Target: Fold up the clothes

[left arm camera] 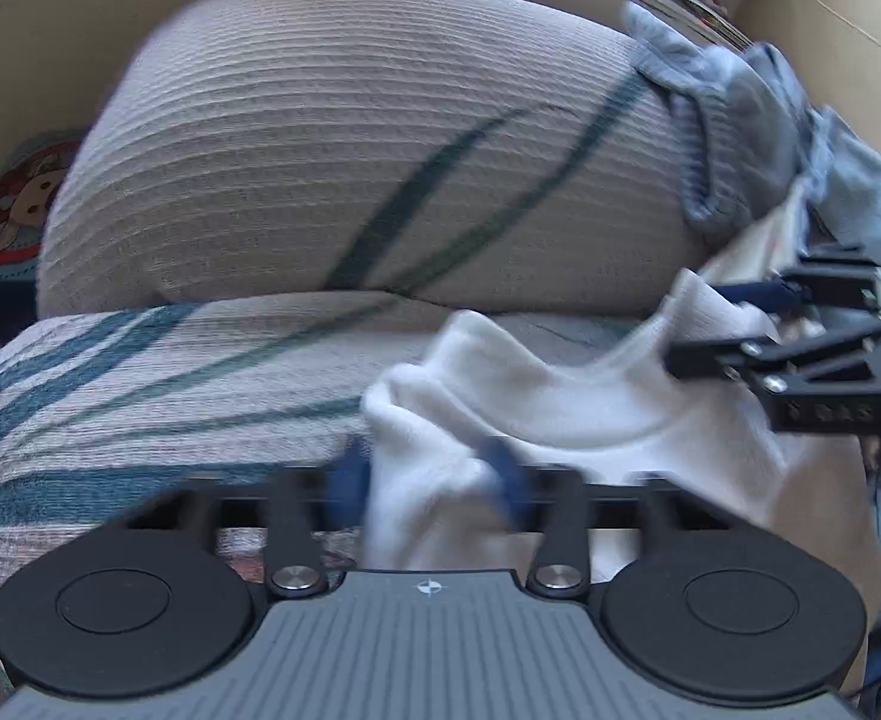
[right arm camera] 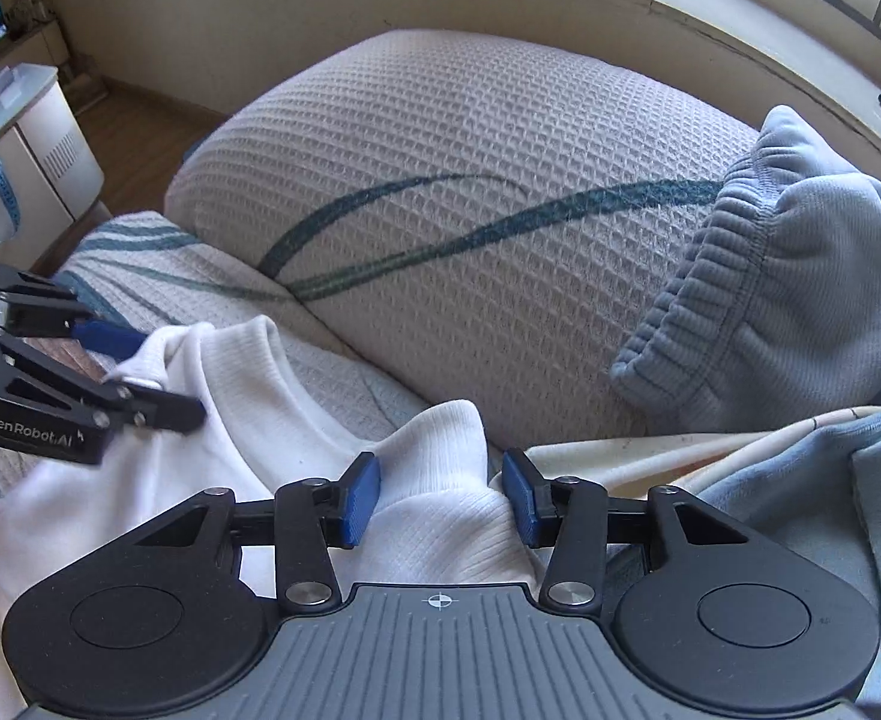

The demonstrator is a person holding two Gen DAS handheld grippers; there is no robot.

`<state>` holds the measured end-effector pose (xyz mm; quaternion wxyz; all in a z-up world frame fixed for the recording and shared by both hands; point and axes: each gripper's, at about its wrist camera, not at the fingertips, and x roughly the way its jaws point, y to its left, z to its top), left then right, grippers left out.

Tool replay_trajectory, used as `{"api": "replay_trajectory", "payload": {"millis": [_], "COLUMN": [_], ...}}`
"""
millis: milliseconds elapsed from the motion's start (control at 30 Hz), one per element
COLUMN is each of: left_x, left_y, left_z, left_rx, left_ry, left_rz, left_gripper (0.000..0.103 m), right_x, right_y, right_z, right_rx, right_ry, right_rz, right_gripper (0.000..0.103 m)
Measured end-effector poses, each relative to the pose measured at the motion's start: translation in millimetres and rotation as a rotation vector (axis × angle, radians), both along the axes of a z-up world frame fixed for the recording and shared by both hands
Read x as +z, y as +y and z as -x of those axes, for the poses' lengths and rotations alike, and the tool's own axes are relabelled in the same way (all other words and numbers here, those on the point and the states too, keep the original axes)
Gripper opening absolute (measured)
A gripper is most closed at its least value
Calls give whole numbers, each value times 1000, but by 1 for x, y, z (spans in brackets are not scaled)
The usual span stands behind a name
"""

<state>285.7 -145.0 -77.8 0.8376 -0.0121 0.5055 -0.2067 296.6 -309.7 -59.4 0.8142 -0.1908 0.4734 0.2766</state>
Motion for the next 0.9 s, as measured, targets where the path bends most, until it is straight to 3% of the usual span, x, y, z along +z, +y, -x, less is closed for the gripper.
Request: {"api": "replay_trajectory", "payload": {"millis": [133,233,467,700,900], "left_x": [20,45,101,116,96], "left_y": [0,14,54,76,80], "left_z": [16,34,106,197,266], "left_rx": [-12,-30,-110,-203,-310], "left_ry": [-42,-77,-181,-222,-218], "left_rz": [8,52,72,76,26], "left_gripper": [17,15,15,15,15], "right_x": [14,38,103,134,119], "right_y": [-9,-15,-27,-41,-57], "right_z": [12,33,114,216,292], "right_rx": [-46,-34,5,30,-20], "right_ry": [-38,-95,-166,-150,-66], "right_rz": [-57,-115,-245,-306,-344], "right_gripper": [23,19,18,18,18]}}
